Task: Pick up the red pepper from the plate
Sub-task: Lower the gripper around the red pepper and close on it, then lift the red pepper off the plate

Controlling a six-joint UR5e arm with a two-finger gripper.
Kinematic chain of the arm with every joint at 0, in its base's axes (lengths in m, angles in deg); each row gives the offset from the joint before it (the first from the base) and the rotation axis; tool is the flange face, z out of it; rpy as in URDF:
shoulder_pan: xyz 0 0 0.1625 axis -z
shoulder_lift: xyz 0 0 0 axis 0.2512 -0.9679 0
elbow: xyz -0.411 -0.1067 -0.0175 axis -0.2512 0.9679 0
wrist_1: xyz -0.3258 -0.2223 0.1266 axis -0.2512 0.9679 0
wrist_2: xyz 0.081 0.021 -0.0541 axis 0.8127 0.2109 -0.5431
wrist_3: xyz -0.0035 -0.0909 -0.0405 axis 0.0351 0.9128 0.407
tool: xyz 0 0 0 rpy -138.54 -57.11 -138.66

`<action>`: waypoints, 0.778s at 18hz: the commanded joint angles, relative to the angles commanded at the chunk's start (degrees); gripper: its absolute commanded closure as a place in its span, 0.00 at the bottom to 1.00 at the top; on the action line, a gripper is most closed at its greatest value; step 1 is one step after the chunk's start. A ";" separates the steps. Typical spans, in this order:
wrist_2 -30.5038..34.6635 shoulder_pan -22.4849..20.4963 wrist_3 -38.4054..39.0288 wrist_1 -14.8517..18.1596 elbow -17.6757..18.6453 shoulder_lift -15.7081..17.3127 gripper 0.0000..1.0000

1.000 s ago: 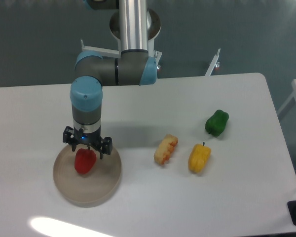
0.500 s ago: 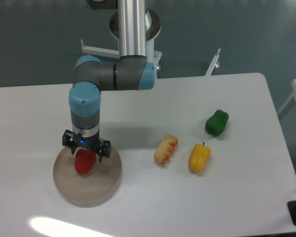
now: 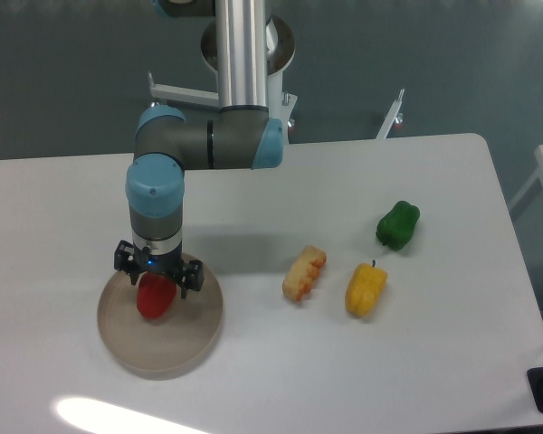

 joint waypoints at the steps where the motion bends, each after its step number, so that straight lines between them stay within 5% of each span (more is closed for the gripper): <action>1: 0.00 -0.09 -0.09 0.00 0.00 0.00 0.00; 14: 0.00 -0.09 -0.09 0.00 -0.09 0.53 0.36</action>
